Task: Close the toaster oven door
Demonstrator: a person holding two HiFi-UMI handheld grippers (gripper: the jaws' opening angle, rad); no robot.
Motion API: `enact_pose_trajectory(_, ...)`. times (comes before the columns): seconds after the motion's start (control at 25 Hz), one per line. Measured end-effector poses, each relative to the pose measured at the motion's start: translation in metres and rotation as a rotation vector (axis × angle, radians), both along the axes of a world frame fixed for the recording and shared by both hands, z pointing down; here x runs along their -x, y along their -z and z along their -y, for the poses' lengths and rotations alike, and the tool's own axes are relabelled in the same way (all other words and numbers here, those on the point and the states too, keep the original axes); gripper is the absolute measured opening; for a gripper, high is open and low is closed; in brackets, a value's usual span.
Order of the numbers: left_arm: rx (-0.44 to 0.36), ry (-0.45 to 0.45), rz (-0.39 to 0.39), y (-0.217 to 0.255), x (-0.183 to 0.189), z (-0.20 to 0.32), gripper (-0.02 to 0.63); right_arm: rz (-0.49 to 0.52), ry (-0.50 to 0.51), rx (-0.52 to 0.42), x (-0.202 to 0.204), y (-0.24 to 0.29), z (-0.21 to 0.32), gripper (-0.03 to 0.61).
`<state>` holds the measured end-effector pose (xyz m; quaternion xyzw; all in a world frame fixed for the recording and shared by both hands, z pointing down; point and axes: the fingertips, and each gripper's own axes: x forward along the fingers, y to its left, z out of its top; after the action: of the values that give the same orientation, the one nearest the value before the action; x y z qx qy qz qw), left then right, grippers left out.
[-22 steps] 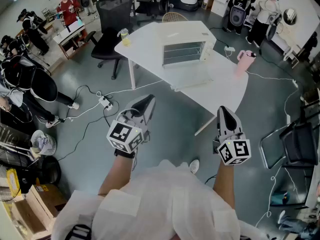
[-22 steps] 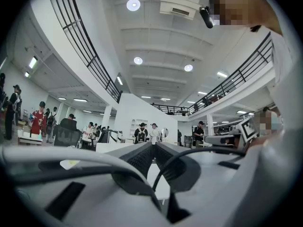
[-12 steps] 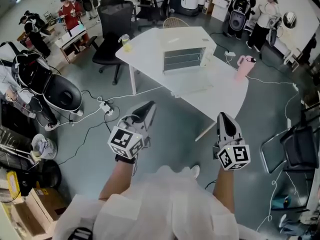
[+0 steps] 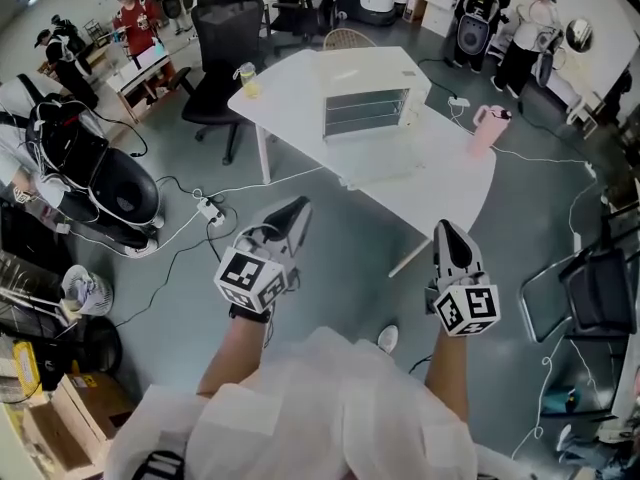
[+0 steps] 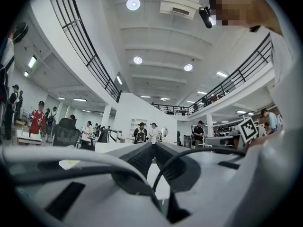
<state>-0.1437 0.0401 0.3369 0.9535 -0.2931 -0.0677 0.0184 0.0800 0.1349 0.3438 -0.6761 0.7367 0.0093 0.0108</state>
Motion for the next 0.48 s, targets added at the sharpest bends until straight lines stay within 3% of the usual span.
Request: enact_pose_trajectory(0.48, 0.002, -0.009, 0.009, -0.0044, 0.0014, 0.0063, 0.023, 0.050, -0.019, -0.006, -0.0080, -0.0035, 0.0044, 0.003)
